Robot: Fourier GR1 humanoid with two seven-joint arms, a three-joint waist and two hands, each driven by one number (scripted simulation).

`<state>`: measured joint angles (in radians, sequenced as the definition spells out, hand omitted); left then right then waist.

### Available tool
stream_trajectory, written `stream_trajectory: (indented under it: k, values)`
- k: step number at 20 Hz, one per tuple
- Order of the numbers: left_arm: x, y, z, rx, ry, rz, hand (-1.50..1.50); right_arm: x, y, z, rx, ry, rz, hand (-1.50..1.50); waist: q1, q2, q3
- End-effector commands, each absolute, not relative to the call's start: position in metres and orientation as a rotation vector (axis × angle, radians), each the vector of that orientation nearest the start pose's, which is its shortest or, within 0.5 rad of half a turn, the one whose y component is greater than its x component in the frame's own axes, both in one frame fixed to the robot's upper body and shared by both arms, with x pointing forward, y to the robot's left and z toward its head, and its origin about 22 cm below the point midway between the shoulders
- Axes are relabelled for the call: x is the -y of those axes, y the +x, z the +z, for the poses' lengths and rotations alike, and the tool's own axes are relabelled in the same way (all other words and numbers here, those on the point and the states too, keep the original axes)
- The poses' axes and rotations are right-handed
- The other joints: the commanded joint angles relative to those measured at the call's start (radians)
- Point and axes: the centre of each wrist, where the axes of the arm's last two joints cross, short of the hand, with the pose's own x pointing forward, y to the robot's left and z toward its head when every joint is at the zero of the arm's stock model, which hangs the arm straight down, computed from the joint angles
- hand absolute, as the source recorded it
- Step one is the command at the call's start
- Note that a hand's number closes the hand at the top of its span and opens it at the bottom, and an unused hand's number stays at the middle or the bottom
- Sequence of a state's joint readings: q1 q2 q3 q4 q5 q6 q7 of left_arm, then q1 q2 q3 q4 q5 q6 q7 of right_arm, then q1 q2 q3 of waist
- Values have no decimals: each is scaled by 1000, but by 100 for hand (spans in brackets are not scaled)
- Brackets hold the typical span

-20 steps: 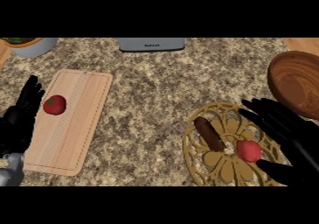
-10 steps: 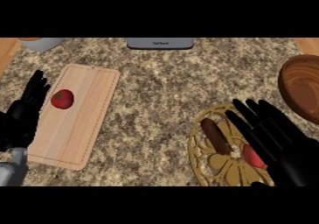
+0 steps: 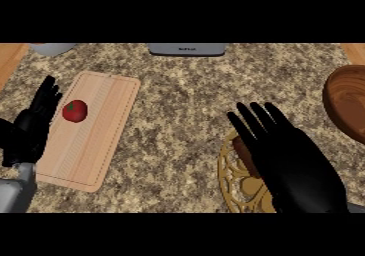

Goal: Pick the sweet potato from the placemat and place it in the bowl

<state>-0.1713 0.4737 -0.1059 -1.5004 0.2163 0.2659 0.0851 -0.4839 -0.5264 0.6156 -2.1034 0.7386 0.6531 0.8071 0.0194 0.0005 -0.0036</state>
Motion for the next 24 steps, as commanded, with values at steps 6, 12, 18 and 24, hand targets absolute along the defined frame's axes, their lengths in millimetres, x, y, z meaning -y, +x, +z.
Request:
stream_trajectory:
  k: [6,12,18,24]
  values:
    - [-302,262,56,1585,325,-84,0,105,256,150,892,-971,1743,-150,-1,-2,3]
    - [-303,278,38,1567,341,-56,0,106,273,136,676,-993,1796,-150,-24,0,2]
    - [-302,276,55,1584,321,-64,0,86,271,118,626,-1062,1849,-150,-14,-2,3]
    - [-322,275,56,1555,335,-74,0,100,264,123,759,-1152,1895,-150,-16,-1,3]
